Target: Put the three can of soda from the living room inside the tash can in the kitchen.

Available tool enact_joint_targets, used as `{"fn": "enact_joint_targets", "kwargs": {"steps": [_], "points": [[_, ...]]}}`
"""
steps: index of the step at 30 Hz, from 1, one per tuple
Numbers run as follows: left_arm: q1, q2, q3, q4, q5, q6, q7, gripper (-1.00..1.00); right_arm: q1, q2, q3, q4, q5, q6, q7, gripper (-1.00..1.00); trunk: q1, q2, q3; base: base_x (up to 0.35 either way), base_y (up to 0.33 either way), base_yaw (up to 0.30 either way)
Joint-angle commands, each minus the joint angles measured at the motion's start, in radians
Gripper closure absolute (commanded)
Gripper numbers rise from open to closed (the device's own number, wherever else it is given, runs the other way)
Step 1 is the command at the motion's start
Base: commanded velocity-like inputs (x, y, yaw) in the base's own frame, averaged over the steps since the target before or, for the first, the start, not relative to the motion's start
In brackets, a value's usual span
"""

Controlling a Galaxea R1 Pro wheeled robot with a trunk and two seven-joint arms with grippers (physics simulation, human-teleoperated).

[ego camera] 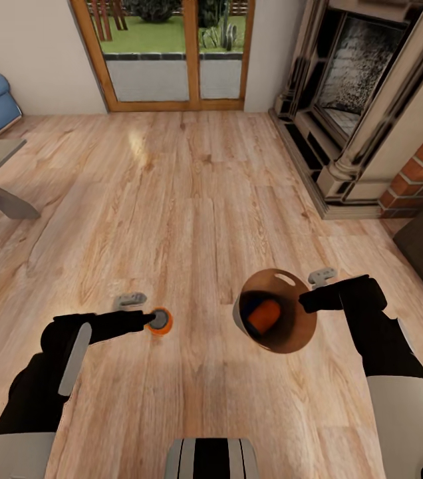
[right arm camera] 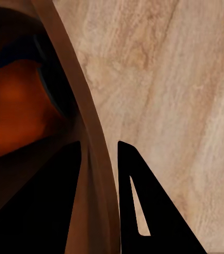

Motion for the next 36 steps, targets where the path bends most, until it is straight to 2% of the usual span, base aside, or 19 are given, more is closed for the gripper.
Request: {"fn": "enact_joint_targets", "kwargs": {"steps": [1,3,7,8,10,11,13,14,16,20,21,22,23,24,25,26,28,30,36], "points": [[-0.001,0.002,0.001,-0.006,-0.004,0.0,-0.021,1.0,0.0,0.0,0.0,0.001,-0.017,0.007,0.006,1.0,-0.004,0.007,0.003,0.0,0.0,0.0],[-0.004,0.007,0.006,-0.027,0.007,0.0,-0.103,1.0,0.0,-0.001,-0.002,0.007,-0.018,0.007,0.007,1.0,-0.012,0.021,0.01,0.0,0.0,0.0],[-0.007,0.021,0.01,-0.039,0.035,0.0,-0.22,1.0,0.0,-0.002,-0.003,0.015,-0.018,0.007,0.007,1.0,-0.027,0.049,0.022,0.0,0.0,0.0],[-0.017,0.047,0.013,-0.042,0.083,0.0,-0.289,1.0,-0.001,-0.002,-0.005,0.041,-0.018,0.007,0.007,1.0,-0.031,0.056,0.025,0.0,0.0,0.0],[-0.023,0.063,0.014,-0.043,0.126,0.0,-0.311,1.0,-0.002,-0.003,-0.005,0.056,-0.018,0.007,0.007,1.0,-0.038,0.07,0.031,0.0,0.0,0.0],[-0.028,0.082,0.015,-0.043,0.175,0.0,-0.325,1.0,-0.002,-0.002,-0.005,0.067,-0.018,0.007,0.006,1.0,-0.042,0.077,0.035,0.0,0.0,0.0],[-0.032,0.105,0.018,-0.043,0.228,0.0,-0.334,1.0,-0.003,-0.002,-0.005,0.074,-0.019,0.007,0.007,1.0,-0.05,0.091,0.041,0.0,0.0,0.0],[-0.034,0.129,0.029,-0.043,0.279,0.0,-0.34,1.0,-0.003,-0.001,-0.004,0.08,-0.019,0.007,0.006,1.0,-0.054,0.098,0.044,0.0,0.0,0.0],[-0.036,0.177,0.079,-0.043,0.38,0.0,-0.349,1.0,-0.003,-0.001,-0.003,0.088,-0.018,0.007,0.006,1.0,-0.061,0.112,0.05,0.0,0.0,0.0],[-0.039,0.207,0.098,-0.043,0.453,0.0,-0.353,1.0,-0.004,0.0,-0.003,0.108,-0.018,0.007,0.005,1.0,-0.077,0.14,0.063,0.0,0.0,0.0],[-0.038,0.224,0.103,-0.042,0.501,0.0,-0.354,1.0,-0.004,0.0,-0.003,0.116,-0.018,0.007,0.003,1.0,-0.081,0.147,0.066,0.0,0.0,0.0],[-0.038,0.233,0.105,-0.042,0.528,0.0,-0.354,1.0,-0.004,0.0,-0.003,0.12,-0.018,0.007,0.002,1.0,-0.084,0.154,0.069,0.0,0.0,0.0],[-0.038,0.246,0.107,-0.041,0.583,0.0,-0.355,1.0,-0.005,0.0,-0.003,0.126,-0.018,0.007,0.001,1.0,-0.088,0.161,0.072,0.0,0.0,0.0],[-0.039,0.258,0.108,-0.04,0.66,0.0,-0.357,1.0,-0.005,0.0,-0.003,0.139,-0.018,0.007,0.0,1.0,-0.092,0.168,0.075,0.0,0.0,0.0],[-0.04,0.261,0.108,-0.04,0.681,0.0,-0.357,1.0,-0.006,0.0,-0.003,0.144,-0.018,0.007,0.0,1.0,-0.096,0.175,0.078,0.0,0.0,0.0],[-0.041,0.264,0.107,-0.04,0.717,0.0,-0.358,1.0,-0.007,0.0,-0.003,0.154,-0.018,0.007,-0.001,1.0,-0.1,0.182,0.082,0.0,0.0,0.0],[-0.045,0.267,0.104,-0.039,0.752,0.0,-0.364,1.0,-0.008,0.0,-0.003,0.169,-0.018,0.007,-0.002,1.0,-0.107,0.196,0.088,0.0,0.0,0.0],[-0.048,0.266,0.102,-0.037,0.77,0.0,-0.376,1.0,-0.009,0.0,-0.003,0.179,-0.018,0.007,-0.003,1.0,-0.115,0.21,0.094,0.0,0.0,0.0],[-0.1,0.258,0.09,-0.025,0.785,0.0,-0.42,1.0,-0.035,0.006,-0.001,0.22,-0.018,0.007,-0.003,1.0,-0.138,0.252,0.113,0.0,0.0,0.0]]}}
